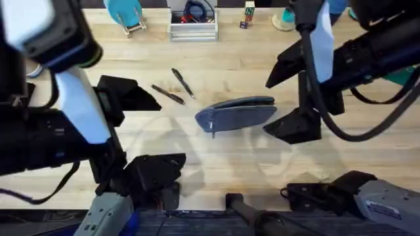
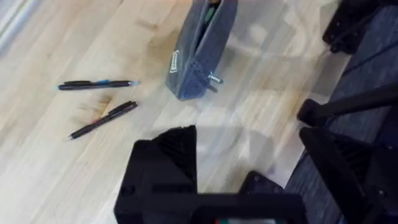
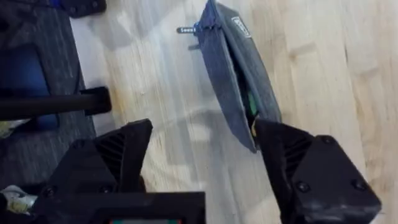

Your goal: Unzip the bag, pick up the pens from the table one at a time and place them inside, then zip the bag closed.

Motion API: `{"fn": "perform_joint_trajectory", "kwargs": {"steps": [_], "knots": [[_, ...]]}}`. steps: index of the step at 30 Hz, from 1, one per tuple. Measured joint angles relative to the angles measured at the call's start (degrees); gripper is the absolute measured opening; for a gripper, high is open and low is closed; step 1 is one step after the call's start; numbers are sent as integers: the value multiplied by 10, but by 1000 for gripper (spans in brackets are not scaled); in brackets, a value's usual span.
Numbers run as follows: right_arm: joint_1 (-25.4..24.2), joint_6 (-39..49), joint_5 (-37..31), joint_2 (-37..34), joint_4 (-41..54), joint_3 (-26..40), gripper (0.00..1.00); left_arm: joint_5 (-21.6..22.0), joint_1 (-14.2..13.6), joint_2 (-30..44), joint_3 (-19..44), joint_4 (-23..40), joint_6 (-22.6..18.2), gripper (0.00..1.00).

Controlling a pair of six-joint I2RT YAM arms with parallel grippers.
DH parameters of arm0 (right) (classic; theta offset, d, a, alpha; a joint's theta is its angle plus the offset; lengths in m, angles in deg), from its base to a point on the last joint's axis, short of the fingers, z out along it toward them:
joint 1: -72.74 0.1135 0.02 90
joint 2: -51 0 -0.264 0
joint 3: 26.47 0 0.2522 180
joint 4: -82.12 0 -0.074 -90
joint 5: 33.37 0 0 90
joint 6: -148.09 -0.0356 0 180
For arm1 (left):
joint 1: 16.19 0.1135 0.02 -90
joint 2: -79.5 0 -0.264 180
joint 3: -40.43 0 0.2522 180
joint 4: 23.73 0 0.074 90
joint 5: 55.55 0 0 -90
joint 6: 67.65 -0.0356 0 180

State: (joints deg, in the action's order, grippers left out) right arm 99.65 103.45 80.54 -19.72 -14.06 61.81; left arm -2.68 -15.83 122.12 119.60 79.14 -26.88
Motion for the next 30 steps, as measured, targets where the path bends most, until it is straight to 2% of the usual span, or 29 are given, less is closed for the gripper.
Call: {"fn": "perform_joint_trajectory", "kwargs": {"steps": [8, 10, 11, 12, 16, 17, 25, 26, 27, 30], "knots": [[0, 0, -4, 0, 2, 0, 993, 9, 0, -3, 3, -6, 9, 996], [0, 0, -4, 0, 2, 0, 898, 9, 0, -3, 3, -8, 10, 996], [0, 1, -4, 0, 2, 0, 829, 9, 0, -3, 3, -8, 11, 996], [0, 3, -4, 0, 2, 0, 716, 9, 0, -3, 3, -8, 11, 996], [0, 25, -4, 0, 2, 0, 137, 9, 0, -3, 3, -8, 13, 995], [0, 32, -4, 0, 2, 0, 60, 9, 0, -3, 3, -8, 13, 995], [0, 120, -40, 0, 2, 0, 31, 9, 0, -3, 3, -8, 13, 995], [0, 137, -59, -4, 2, 0, 170, 9, 0, -3, 3, -8, 13, 995], [0, 143, -63, -9, 3, 0, 176, 9, 0, -3, 3, -8, 13, 995], [0, 151, -71, -29, 2, 0, 40, 9, 0, -3, 3, -8, 13, 995]]}}
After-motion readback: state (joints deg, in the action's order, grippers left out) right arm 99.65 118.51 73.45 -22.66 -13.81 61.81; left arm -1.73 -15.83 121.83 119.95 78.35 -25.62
